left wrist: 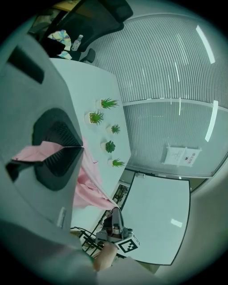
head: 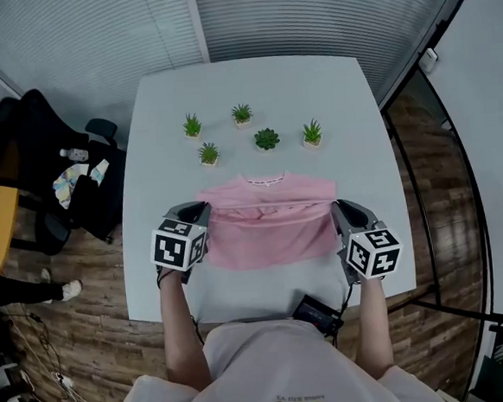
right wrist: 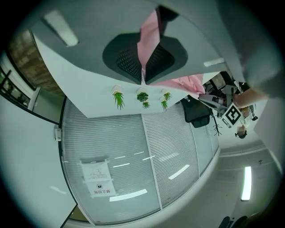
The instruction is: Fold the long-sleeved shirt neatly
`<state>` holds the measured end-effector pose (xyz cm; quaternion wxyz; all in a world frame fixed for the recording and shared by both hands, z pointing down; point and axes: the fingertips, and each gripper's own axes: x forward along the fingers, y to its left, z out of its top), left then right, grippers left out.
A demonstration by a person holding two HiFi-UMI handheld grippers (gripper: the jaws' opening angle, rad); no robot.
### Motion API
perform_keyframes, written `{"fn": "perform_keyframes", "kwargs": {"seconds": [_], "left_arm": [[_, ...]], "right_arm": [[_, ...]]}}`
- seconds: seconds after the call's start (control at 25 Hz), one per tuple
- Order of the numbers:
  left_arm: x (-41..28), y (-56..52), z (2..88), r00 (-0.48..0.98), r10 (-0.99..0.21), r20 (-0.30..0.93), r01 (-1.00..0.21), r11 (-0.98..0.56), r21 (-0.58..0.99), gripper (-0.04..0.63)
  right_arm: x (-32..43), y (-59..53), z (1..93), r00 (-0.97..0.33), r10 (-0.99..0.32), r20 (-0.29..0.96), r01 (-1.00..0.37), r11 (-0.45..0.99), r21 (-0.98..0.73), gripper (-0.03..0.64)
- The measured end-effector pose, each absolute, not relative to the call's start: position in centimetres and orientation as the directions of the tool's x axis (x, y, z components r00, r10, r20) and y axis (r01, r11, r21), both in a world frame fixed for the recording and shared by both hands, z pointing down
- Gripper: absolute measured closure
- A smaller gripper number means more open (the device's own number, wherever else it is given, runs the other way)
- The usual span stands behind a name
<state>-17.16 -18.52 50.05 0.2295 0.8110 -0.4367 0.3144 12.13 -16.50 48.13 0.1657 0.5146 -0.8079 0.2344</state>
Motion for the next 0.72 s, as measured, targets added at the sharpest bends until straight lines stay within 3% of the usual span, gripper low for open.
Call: {"fn": "perform_keyframes", "kwargs": {"seconds": [0.28, 0.72], "left_arm": [[-17.6, -22.5, 52.9, 0.421, -0.568, 0.707, -0.867, -0.48, 0.131, 0.584], [-16.4, -25.8, 60.0, 0.433, -0.477, 0.765, -0.853, -0.492, 0.177, 0.583]], "right_arm": [[11.5, -20.4, 50.4, -0.38, -0.748, 0.544, -0.924, 0.33, -0.192, 0.577], [11.4, -24.3, 56.7, -0.307, -0.698, 0.646, -0.95, 0.258, -0.173, 0.577]]}}
